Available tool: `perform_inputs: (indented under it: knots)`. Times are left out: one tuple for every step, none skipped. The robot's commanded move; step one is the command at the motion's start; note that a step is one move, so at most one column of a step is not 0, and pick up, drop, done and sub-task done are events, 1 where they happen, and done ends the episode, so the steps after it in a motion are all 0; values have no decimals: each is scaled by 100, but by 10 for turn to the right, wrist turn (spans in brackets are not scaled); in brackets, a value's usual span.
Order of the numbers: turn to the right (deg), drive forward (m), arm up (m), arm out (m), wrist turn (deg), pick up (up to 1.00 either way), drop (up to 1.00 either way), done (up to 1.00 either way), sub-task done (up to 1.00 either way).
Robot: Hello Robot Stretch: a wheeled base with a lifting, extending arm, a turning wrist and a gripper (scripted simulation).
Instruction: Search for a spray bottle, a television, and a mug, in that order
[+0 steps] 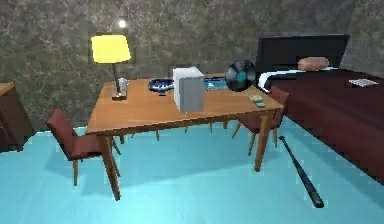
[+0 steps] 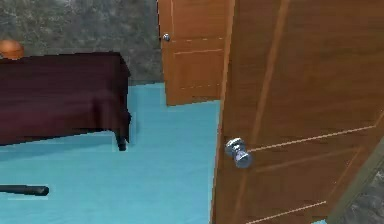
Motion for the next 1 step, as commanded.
perform_inputs:
  knots:
    - [420,0,0,0,0,0,0,0,0]
